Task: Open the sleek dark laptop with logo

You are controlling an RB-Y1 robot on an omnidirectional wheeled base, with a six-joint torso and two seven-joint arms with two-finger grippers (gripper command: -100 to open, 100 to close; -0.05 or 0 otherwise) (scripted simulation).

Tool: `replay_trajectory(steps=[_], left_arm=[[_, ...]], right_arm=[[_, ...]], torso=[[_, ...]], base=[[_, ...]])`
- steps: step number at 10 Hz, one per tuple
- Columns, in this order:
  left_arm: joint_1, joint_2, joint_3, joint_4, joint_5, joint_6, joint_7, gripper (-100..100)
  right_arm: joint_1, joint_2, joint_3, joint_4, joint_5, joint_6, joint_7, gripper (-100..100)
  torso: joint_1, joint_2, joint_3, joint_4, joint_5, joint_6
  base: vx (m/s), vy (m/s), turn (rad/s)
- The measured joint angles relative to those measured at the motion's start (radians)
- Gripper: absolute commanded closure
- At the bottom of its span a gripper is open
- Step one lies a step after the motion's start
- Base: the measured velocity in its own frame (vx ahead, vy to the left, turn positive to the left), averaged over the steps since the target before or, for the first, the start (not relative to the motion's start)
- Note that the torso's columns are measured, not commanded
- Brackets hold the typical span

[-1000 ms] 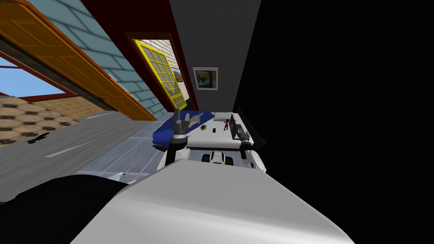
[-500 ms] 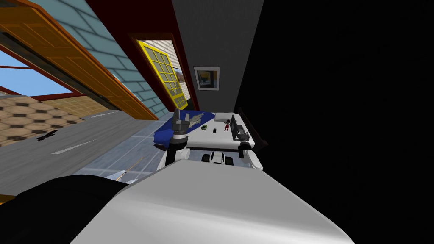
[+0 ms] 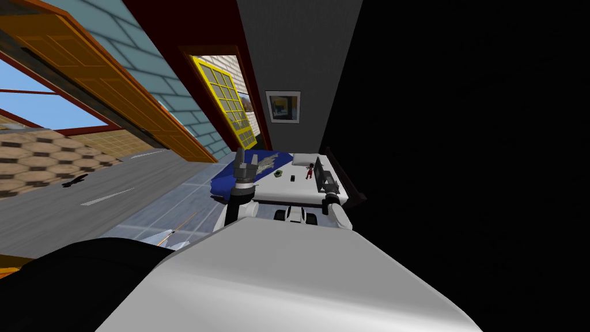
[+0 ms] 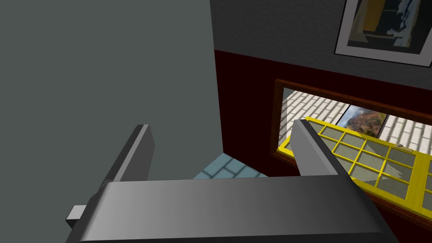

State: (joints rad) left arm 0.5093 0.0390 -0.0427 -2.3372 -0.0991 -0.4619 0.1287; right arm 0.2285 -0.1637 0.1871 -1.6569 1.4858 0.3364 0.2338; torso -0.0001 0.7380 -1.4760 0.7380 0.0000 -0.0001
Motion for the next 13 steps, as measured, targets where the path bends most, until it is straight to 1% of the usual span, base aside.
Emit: replay_trajectory(steps=[2,7,10,12,13], left_arm=[[0.0,0.0,0.0,0.0,0.0,0.0,0.0,0],[0.0,0.0,0.0,0.0,0.0,0.0,0.0,0],[0.0,0.0,0.0,0.0,0.0,0.0,0.0,0],[0.0,0.0,0.0,0.0,0.0,0.0,0.0,0],[0.0,0.0,0.0,0.0,0.0,0.0,0.0,0]], right_arm=[[-0.001,0.002,0.004,0.013,0.046,0.016,0.004,-100],[-0.026,0.016,0.02,0.094,0.182,0.084,0.02,-100],[-0.038,0.023,0.028,0.134,0.256,0.12,0.029,-100],[-0.049,0.033,0.037,0.172,0.317,0.153,0.038,-100],[-0.052,0.035,0.039,0.183,0.34,0.164,0.042,-100]], torso=[[0.0,0.0,0.0,0.0,0.0,0.0],[0.0,0.0,0.0,0.0,0.0,0.0],[0.0,0.0,0.0,0.0,0.0,0.0],[0.0,0.0,0.0,0.0,0.0,0.0],[0.0,0.0,0.0,0.0,0.0,0.0]], base=[[0.011,-0.001,0.019],[0.016,-0.001,0.032],[0.016,-0.003,0.03],[0.019,-0.003,0.038],[0.014,-0.001,0.024]])
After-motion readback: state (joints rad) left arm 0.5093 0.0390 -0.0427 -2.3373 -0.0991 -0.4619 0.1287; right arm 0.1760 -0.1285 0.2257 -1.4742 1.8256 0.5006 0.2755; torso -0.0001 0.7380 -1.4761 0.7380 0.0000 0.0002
